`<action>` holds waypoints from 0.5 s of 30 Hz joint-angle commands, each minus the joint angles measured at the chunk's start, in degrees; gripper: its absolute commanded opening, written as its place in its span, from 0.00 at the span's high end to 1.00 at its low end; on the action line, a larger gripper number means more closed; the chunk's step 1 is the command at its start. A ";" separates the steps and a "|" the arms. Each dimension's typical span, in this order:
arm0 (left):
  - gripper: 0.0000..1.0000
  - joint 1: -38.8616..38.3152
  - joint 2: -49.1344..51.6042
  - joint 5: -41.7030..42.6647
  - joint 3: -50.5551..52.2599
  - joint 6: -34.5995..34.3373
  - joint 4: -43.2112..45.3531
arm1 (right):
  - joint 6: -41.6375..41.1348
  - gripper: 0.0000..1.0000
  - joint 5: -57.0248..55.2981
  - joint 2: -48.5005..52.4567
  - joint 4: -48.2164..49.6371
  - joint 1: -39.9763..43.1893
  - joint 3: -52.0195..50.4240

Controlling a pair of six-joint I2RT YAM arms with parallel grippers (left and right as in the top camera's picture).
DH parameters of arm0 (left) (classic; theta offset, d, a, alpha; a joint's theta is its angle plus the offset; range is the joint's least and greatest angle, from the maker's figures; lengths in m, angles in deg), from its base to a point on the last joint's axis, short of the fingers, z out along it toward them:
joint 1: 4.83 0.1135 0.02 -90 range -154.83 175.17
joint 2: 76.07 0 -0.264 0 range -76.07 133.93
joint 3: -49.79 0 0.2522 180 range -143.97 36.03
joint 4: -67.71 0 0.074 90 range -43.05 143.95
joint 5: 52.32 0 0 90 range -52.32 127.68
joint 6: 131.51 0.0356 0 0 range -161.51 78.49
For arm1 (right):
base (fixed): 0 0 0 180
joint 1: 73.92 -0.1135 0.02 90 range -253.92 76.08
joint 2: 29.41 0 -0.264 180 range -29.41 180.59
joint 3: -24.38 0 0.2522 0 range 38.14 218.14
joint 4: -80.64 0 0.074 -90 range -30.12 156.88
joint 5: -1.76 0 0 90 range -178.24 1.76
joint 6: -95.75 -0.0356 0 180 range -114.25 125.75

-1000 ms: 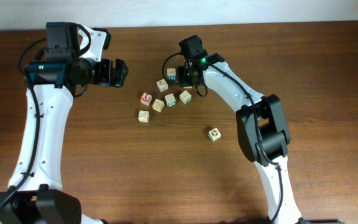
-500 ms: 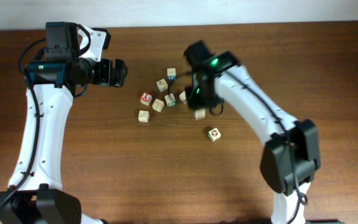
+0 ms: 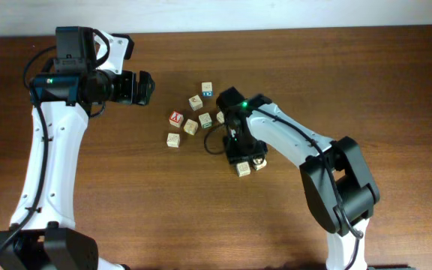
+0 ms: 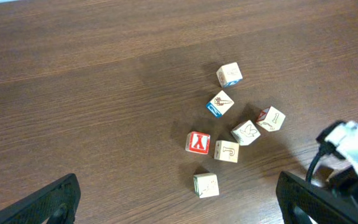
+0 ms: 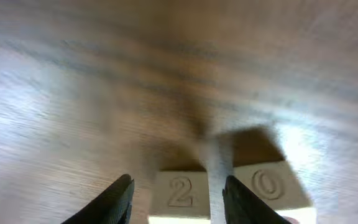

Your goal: Rotate 3 blocks

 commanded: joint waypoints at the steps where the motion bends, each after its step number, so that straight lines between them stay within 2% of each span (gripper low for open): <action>1: 0.01 0.13 0.02 0.63 -1.16 0.94 0.20 | 2.58 0.49 -0.94 -0.85 -1.97 2.51 10.80; 3: 0.01 0.13 0.02 0.63 -1.16 0.94 0.20 | 3.63 0.46 -0.98 -0.85 -1.81 4.17 18.51; 6: 0.01 0.13 0.02 0.63 -1.16 0.94 0.17 | 5.09 0.45 -0.94 -0.85 1.81 4.57 23.19; 10: 0.01 0.13 0.02 0.63 -1.16 0.94 0.20 | 4.46 0.44 -0.74 0.07 13.81 3.08 23.43; 15: 0.01 0.13 0.02 0.63 -1.16 0.94 0.20 | 0.98 0.44 -0.92 7.17 19.32 0.90 23.43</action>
